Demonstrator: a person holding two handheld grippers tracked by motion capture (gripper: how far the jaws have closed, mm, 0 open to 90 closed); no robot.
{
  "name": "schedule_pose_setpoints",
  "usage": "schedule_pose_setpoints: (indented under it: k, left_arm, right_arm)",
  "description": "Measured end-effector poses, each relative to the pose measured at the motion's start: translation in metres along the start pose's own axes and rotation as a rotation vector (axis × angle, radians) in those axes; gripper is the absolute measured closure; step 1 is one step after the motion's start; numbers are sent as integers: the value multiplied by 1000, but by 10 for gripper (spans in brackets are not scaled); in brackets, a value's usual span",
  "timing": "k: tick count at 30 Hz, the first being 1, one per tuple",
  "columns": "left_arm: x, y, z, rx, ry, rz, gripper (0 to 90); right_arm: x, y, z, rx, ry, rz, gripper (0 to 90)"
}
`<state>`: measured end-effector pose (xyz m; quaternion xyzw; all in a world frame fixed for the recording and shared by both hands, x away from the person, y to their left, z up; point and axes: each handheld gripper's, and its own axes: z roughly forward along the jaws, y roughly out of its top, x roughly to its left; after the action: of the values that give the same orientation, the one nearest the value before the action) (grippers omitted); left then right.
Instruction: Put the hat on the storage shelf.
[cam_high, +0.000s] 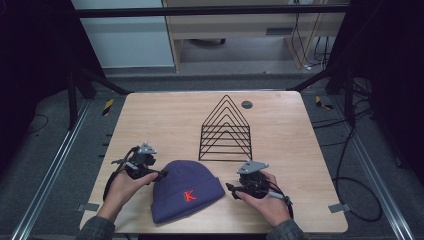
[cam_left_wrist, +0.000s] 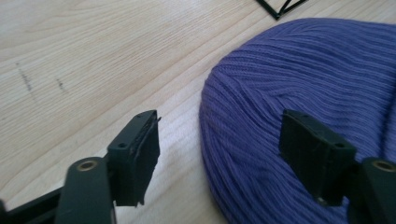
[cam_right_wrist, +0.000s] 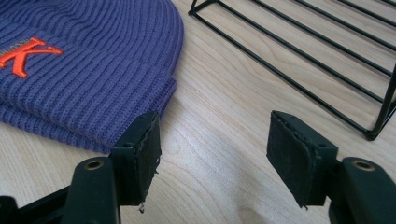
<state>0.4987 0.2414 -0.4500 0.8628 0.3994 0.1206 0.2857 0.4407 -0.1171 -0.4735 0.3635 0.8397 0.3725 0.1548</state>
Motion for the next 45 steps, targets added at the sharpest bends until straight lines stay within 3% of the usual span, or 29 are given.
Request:
schedule_pose_setpoints:
  k: [9, 14, 20, 23, 25, 33, 45]
  left_arm:
    - [2, 12, 22, 78, -5, -2, 406]
    - [1, 10, 31, 107, -44, -14, 443]
    - [-3, 11, 34, 110, -81, -14, 625]
    - [-4, 10, 32, 101, -83, -15, 737]
    - [-5, 9, 31, 94, -77, -10, 763]
    - [-12, 11, 13, 23, -55, 15, 789]
    - [-40, 29, -25, -92, 1, 139, 797]
  right_arm:
    - [-3, -3, 2, 22, 6, 13, 318]
    - [-3, -4, 2, 25, 7, 13, 304]
    - [-3, -3, 2, 20, 4, 14, 291]
    - [-4, -3, 1, 15, -1, 18, 286]
    - [-4, -3, 0, 13, -2, 21, 285]
    - [-6, -4, 1, 15, -16, 20, 262]
    - [-6, -5, 1, 16, -37, 25, 204]
